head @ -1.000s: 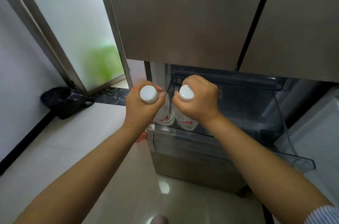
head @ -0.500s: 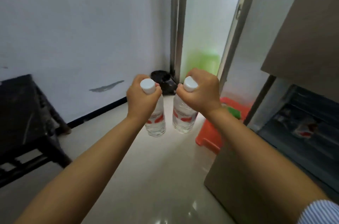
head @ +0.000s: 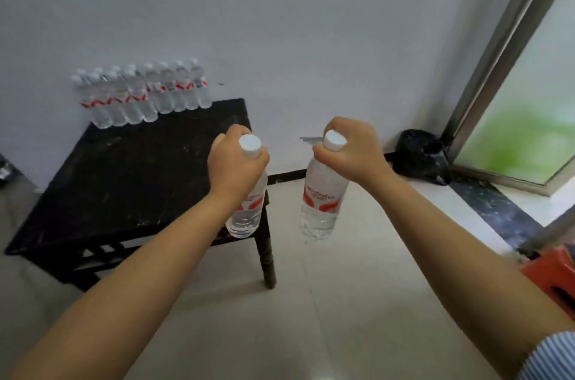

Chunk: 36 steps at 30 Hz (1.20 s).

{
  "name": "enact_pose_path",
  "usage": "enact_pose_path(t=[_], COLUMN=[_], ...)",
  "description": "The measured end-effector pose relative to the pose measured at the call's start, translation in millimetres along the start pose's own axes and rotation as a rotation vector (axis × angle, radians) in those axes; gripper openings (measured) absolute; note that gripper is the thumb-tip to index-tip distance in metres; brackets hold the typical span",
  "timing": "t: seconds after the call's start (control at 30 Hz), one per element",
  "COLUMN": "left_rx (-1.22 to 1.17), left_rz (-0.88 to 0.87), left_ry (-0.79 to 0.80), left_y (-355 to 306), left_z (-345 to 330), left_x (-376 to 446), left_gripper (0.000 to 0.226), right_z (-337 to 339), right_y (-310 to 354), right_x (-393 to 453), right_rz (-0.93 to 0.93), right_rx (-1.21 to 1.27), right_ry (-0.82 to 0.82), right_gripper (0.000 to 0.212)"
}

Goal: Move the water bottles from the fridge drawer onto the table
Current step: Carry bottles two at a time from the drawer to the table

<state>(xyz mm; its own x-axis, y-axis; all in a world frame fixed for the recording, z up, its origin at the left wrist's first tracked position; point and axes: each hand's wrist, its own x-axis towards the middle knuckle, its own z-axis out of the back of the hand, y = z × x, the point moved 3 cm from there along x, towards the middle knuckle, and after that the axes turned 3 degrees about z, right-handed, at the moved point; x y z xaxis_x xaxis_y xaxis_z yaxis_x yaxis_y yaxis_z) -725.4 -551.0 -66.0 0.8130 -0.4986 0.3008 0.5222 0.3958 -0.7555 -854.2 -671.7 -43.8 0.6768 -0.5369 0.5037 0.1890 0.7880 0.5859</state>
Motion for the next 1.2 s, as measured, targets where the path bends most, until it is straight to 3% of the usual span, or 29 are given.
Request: enact_pose_path(t=[0.3,0.5,0.7,0.9,1.2], left_rx=[0.326,0.415,0.521,0.459,0.575], left_rz=[0.071,0.160,0.215,0.277,0.018], left_ry=[-0.126,-0.196,-0.039,0.139,0.456], left_y=[92,130,170,227,304], left_z=[50,77,85,104,119], left_x=[122,227,324,408,540], left_gripper=[0.027,0.023,0.017,0.020,0.020], right_z=[-146,-210,-270,-338,-449], right_y=[27,36,36,29,33], right_x=[132,239,325,397,489], right_rz=[0.165,0.304,0.312,0.179,-0.017], right_rx=[0.019,-0.054,-0.148,-0.143,-0.196], right_ry=[0.314,0.452,0.602,0.600,0.569], right_gripper=[0.016,0.032,0.039,0.038,0.036])
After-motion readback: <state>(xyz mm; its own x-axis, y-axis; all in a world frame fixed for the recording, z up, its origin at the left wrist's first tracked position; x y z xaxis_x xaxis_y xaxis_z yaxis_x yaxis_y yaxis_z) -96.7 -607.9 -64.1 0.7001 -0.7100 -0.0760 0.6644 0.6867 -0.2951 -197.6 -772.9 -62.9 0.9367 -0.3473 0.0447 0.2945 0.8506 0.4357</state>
